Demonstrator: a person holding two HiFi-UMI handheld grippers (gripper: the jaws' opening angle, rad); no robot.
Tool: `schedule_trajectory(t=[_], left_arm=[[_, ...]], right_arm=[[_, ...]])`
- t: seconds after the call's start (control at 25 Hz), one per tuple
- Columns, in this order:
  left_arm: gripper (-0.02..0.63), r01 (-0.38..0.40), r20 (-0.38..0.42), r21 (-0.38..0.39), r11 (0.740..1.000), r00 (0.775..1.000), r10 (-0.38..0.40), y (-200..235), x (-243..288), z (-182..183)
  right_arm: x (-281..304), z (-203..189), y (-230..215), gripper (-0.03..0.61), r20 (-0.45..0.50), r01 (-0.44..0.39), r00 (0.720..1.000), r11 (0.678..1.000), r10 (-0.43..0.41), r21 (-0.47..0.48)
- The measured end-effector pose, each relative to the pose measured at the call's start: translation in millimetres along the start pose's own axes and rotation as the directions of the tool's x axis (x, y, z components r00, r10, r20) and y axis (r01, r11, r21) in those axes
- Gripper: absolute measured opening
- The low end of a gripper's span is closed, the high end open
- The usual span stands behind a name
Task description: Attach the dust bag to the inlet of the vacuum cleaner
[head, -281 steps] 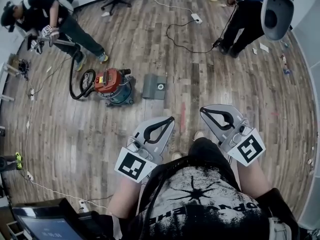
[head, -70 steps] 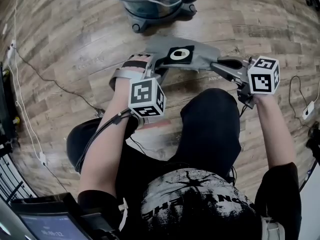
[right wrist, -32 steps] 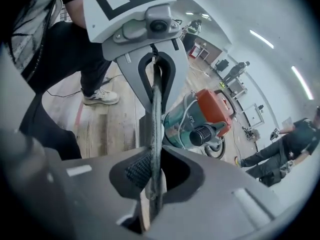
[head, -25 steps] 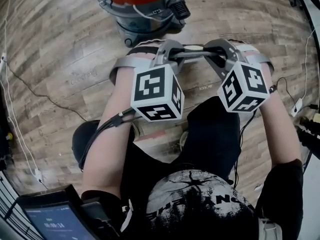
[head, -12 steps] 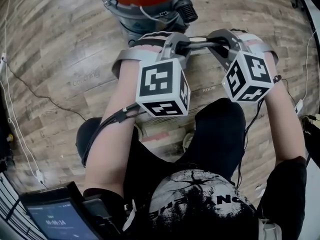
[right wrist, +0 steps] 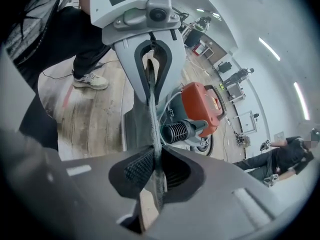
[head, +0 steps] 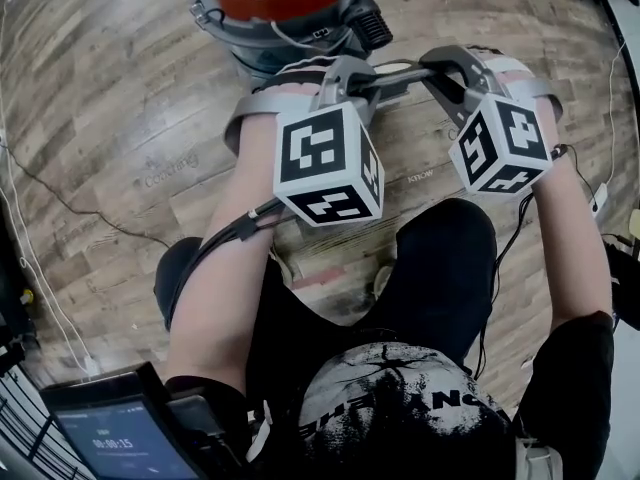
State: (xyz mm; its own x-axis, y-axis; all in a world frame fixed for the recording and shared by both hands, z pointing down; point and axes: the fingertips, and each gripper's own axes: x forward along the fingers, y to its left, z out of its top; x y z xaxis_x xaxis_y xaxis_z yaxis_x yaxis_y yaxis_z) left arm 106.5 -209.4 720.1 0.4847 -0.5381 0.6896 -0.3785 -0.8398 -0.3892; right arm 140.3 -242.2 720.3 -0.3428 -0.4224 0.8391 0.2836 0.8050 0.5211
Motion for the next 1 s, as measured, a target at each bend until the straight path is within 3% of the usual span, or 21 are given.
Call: schedule_trajectory(t=[0.4,0.8,1.0], left_arm=[[0.029,-0.013,-0.003,0.001,1.0,1.0,0.013,25.7,26.2,-15.9],[0.031,0.011,-0.018,-0.014,1.0,1.0,-0.011,34.0,36.3,-29.2],[0.034,0.012,-0.004,-0.067,0.998,1.0,-0.013,43.6,33.8,-27.7]], right_arm=[[32.7,-7.8,-26.4,0.043,-0.023,0.047,0.999,0.998,-0.048,-0.047],[50.7,-7.1,-33.2,0.043,-0.047,0.016,0.999,0.996,-0.02,-0.084],[50.7,-6.1,-40.6,0.049,-0.056,-0.007,0.998,0.992,0.0,-0.124]])
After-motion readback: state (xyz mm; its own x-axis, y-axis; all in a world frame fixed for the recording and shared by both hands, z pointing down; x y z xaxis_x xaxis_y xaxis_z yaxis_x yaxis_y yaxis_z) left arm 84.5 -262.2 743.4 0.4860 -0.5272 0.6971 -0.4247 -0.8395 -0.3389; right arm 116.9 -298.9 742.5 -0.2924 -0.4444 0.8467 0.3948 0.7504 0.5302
